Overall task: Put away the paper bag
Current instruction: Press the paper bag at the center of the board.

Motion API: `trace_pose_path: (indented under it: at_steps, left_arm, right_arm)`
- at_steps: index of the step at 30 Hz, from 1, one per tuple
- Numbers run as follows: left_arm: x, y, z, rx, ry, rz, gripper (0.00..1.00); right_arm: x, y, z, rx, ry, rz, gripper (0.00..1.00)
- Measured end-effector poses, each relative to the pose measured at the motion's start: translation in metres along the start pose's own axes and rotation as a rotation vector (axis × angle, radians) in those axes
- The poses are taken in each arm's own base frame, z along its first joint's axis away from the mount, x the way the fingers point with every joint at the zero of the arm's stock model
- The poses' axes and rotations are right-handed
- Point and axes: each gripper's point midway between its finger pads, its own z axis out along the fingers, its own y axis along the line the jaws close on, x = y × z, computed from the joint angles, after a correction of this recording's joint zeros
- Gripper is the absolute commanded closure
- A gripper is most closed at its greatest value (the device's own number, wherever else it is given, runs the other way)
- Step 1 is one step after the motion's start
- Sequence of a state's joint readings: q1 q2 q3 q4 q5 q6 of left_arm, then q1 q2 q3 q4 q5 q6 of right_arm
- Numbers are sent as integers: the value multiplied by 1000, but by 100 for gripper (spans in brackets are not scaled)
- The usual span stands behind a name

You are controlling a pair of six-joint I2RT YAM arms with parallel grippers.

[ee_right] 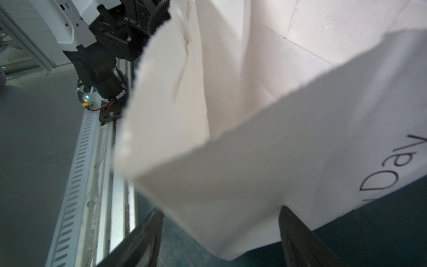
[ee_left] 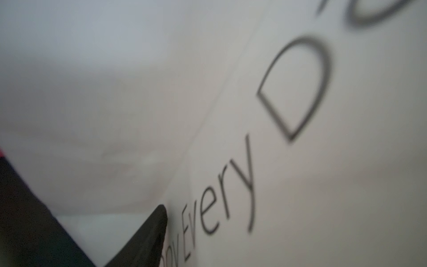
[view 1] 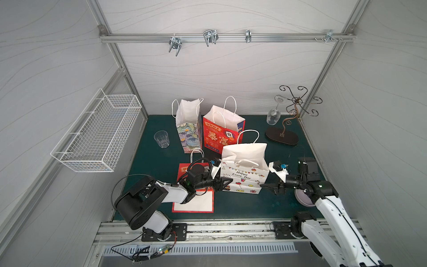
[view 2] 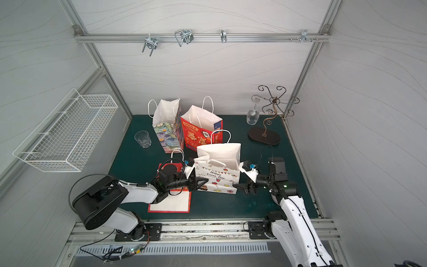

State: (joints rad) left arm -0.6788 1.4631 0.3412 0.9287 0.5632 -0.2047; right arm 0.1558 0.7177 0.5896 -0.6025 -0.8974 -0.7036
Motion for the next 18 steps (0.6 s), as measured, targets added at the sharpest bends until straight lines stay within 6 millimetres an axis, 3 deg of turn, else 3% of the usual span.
trace_pose_path:
  at_steps: [8, 12, 18]
  left_arm:
    - [-57, -39, -13, 113, -92, 140, 55]
    - [-67, -45, -17, 121, -111, 173, 64]
    - [-71, -39, -23, 73, -116, 192, 73]
  right_arm:
    - [-2, 2, -1, -1, -7, -9, 22]
    - [-1, 3, -2, 8, 0, -10, 22]
    - [18, -2, -9, 81, 121, 0, 14]
